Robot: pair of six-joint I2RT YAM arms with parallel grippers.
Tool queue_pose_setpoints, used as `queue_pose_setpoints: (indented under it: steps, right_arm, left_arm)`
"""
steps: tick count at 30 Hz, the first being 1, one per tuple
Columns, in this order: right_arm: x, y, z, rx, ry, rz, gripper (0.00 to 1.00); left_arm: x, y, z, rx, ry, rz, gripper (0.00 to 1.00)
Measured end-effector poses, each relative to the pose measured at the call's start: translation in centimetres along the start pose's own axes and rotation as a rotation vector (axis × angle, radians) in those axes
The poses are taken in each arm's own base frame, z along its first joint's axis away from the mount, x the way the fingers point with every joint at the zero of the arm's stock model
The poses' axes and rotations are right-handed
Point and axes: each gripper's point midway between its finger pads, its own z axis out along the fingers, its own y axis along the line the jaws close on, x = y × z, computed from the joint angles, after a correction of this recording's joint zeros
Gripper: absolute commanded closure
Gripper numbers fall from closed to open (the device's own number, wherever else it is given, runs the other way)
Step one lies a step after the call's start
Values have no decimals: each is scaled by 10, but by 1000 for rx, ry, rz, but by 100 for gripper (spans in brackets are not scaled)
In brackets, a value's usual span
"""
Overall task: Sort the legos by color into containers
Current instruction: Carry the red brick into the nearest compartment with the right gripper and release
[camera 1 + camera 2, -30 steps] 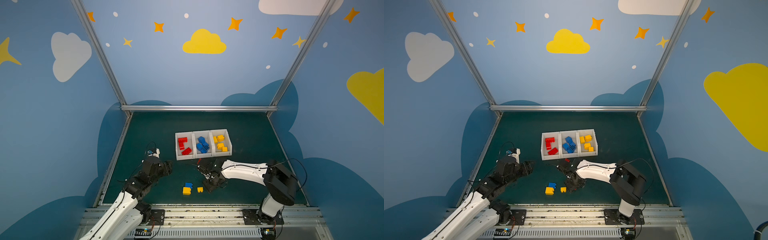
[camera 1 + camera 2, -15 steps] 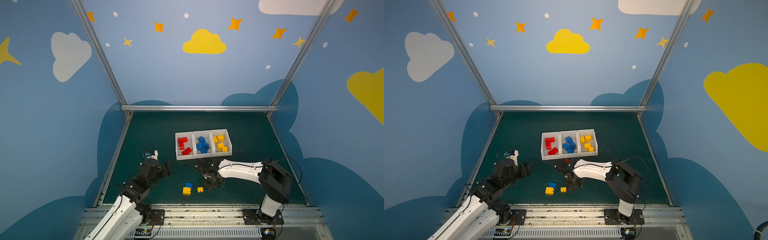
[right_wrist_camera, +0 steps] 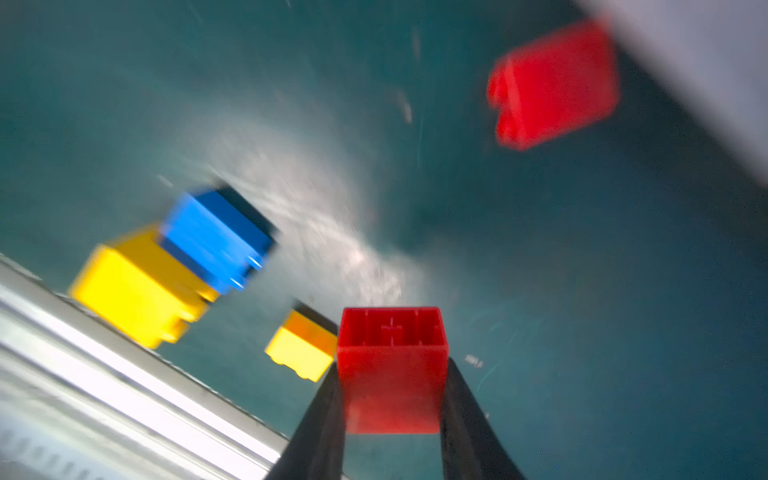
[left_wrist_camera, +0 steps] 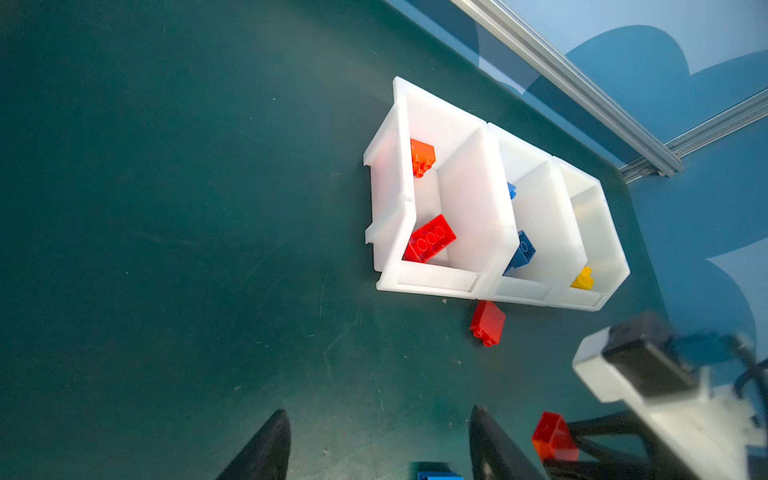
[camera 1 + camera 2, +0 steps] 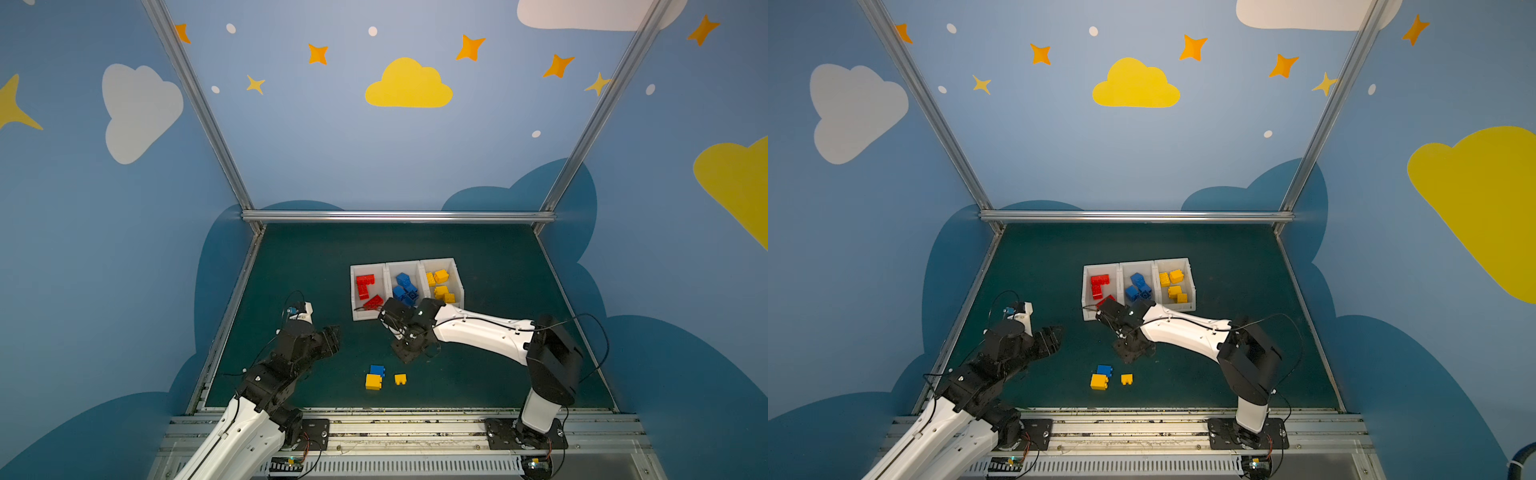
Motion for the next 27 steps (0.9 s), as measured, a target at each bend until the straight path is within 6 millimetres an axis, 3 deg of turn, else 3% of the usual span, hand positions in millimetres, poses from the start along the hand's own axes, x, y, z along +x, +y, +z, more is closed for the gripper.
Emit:
queue_pose_setpoints:
  steps: [7, 14, 18, 22, 24, 27]
  right_arm:
    - [-100, -19, -24, -9, -168, -30, 73]
    - [-175, -35, -5, -12, -243, -44, 74]
    - [-199, -47, 14, 2, -258, -46, 73]
    - [-202, -58, 31, 24, -243, -53, 71]
    - [-202, -62, 36, 29, -234, -53, 64]
    - [-201, -65, 40, 34, -228, -53, 45]
  left_arm:
    - [1, 2, -8, 10, -14, -13, 32]
    - [9, 9, -10, 7, -11, -38, 32]
    - [13, 12, -11, 3, -5, -49, 32]
    - [15, 13, -12, 4, -4, -55, 32]
    - [15, 14, -12, 4, -4, -57, 32]
    - [16, 14, -12, 3, -3, -60, 32]
